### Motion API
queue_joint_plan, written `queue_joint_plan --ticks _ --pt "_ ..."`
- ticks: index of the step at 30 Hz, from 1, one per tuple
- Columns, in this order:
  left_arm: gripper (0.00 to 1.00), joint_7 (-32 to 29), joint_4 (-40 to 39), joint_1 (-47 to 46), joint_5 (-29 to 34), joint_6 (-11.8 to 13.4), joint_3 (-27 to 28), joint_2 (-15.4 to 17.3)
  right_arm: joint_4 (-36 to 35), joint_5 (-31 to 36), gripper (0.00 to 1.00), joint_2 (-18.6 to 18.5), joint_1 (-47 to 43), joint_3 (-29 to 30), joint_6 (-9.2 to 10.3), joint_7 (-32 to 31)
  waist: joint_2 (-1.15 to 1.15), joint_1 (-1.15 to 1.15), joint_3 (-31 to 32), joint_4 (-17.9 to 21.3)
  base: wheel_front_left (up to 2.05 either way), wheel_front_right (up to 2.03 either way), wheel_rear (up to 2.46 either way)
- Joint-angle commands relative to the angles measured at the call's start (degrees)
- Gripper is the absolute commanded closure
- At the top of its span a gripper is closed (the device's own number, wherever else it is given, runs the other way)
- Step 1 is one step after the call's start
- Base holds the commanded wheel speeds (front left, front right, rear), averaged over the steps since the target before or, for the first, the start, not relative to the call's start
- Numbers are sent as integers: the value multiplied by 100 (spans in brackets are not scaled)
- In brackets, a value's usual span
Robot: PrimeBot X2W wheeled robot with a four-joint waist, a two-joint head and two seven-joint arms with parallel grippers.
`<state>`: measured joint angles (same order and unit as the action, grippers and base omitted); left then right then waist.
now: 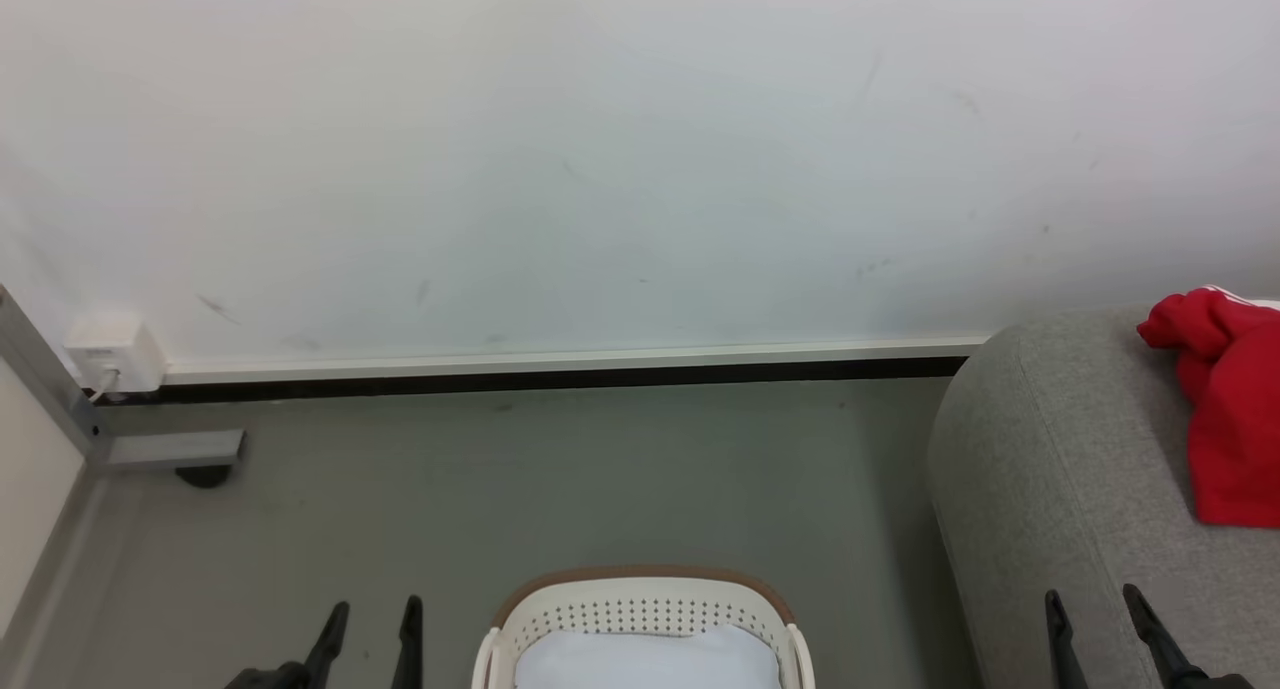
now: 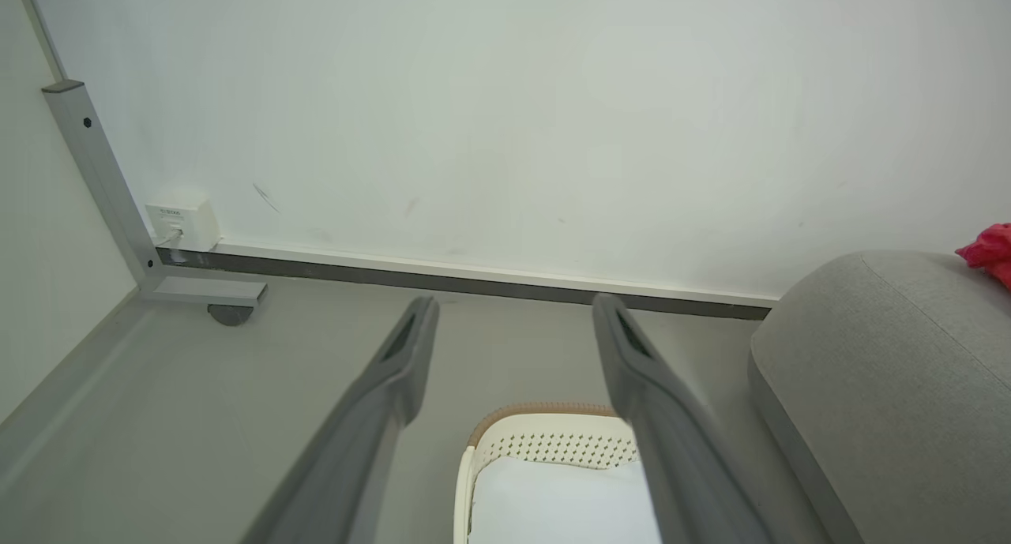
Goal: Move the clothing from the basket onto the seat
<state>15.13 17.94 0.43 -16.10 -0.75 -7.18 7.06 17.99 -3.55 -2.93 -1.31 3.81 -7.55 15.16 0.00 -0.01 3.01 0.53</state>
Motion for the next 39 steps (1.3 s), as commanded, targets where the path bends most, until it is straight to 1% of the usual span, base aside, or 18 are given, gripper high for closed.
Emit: queue_joint_plan --ticks 1,4,5,9,16,17,27,39 --pt "0 2 14 67 96 -74 66 -40 33 -72 0 -4 -61 -57 13 -1 0 1 12 -24 0 0 0" --pt "0 2 -2 72 218 -209 157 -118 69 -122 0 -5 -66 -151 13 -2 0 1 21 -56 0 0 0" --pt "100 -2 19 3 159 -220 133 -131 75 -65 100 7 -2 -156 0 -1 0 1 21 -54 0 0 0" --pt "100 -45 194 52 72 -230 134 -162 245 -151 100 44 -9 -129 0 -46 0 1 20 -55 0 0 0" --pt "100 -270 152 -38 -677 -274 276 -186 206 -1002 100 39 94 -59 1 -285 0 1 1 -54 0 0 0" --pt "100 -270 152 -38 -677 -274 276 -186 206 -1002 100 39 94 -59 1 -285 0 1 1 -54 0 0 0" --pt "100 -519 53 -119 -1648 -331 414 -217 80 -2108 100 31 165 -44 2 -517 0 1 -26 -54 0 0 0" --pt "100 -798 -31 -220 -2673 -392 575 -251 -13 -3264 100 22 269 6 3 -795 0 1 -59 -54 0 0 0"
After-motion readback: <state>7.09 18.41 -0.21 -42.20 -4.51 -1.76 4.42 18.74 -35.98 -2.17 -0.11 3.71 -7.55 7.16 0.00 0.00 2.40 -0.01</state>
